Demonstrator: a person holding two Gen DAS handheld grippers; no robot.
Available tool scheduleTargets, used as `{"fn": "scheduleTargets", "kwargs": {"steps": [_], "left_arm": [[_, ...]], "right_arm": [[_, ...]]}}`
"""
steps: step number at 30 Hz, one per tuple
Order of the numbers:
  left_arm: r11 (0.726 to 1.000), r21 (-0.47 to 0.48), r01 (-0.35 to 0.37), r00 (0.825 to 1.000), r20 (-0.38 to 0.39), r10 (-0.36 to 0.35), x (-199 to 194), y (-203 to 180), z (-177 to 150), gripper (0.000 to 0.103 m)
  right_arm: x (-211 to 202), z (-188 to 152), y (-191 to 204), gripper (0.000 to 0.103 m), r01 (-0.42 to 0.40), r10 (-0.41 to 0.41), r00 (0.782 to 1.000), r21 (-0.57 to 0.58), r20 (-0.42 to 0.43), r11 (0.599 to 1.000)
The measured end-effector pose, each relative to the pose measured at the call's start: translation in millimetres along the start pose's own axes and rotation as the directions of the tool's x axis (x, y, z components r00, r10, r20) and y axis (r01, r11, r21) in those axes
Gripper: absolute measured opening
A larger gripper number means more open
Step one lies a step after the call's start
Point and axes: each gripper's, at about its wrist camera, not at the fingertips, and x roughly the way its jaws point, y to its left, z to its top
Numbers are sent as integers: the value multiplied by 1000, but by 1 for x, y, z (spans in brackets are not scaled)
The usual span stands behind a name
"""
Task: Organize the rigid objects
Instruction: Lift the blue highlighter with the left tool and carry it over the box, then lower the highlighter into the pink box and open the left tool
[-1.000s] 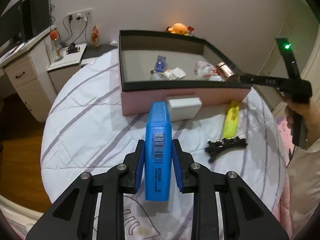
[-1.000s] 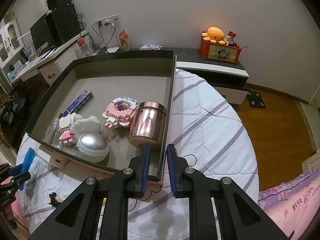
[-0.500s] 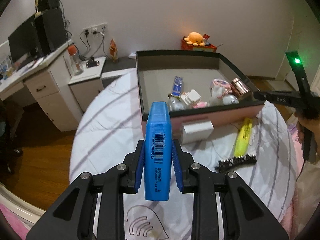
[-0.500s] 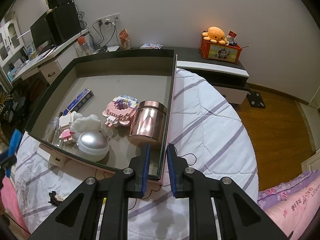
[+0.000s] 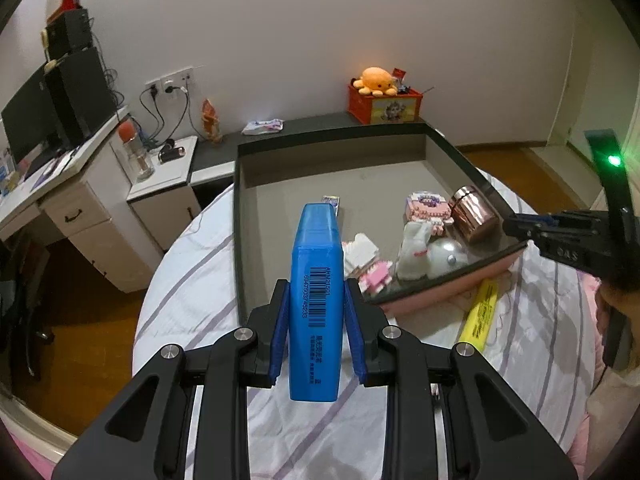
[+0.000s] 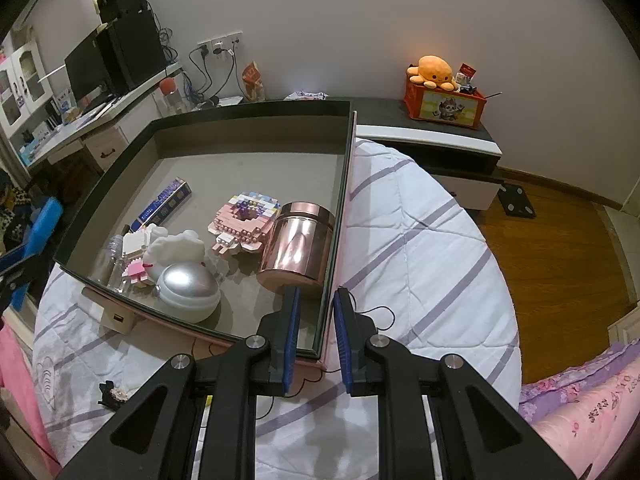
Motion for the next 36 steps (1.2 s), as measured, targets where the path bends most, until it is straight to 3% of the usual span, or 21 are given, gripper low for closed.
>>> {"fn": "scheduleTargets", "kwargs": {"steps": [7,15,24,27,29,31,36], "left_arm": [[999,33,0,999,-41,1,32,-14,24,27],[999,41,-3,996,-94,7,59,-23,30,27],[999,32,-33,995,-96,36,62,-23,29,29],[998,29,-49,995,-90,51,57,-22,28,48],[998,37,-57,995,-77,60,51,-23,27,67],[997,45,-65,996,-55,67,43,-24,24,75],[995,49,-90,995,-28,91,24,-26,12,82]], "right_arm": [[0,-1,-1,17,-7,7,1000,6,8,1000],[0,-3,-3,18,-16,16,1000,9,21,1000],[0,-3,-3,18,-19,19,1000,12,25,1000],[0,-2,-3,18,-18,18,1000,11,26,1000],[0,-2,-3,18,-17,17,1000,11,27,1000],[0,-3,-4,18,-19,18,999,13,27,1000],[-1,-4,-3,18,-17,16,999,18,34,1000]]}}
